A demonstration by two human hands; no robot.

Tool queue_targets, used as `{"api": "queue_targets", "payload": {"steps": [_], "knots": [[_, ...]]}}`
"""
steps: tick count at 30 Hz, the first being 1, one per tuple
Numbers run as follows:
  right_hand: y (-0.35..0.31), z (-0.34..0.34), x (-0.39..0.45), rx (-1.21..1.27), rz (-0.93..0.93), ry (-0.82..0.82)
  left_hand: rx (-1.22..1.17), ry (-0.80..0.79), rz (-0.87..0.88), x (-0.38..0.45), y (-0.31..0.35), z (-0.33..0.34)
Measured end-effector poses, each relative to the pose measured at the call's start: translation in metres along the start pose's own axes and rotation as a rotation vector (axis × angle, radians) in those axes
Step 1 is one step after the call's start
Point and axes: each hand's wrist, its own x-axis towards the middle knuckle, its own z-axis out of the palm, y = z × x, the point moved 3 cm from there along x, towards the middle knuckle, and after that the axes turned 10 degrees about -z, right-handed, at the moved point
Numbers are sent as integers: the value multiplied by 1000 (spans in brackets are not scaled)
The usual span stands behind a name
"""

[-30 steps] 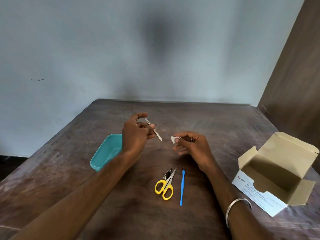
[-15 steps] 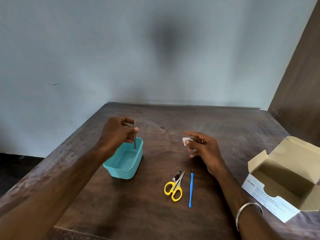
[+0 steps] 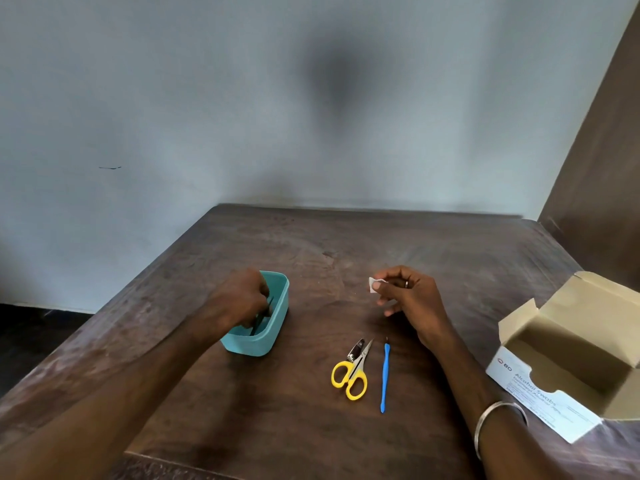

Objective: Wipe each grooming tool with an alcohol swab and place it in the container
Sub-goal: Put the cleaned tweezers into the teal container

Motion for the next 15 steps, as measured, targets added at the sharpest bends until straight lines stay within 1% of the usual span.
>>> {"api": "queue_targets", "payload": {"steps": [7, 15], "knots": [[-3, 0, -1, -38, -32, -35, 142, 23, 11, 3, 3, 7], [-3, 0, -2, -104, -16, -42, 294, 59, 37, 1, 8, 9]]}}
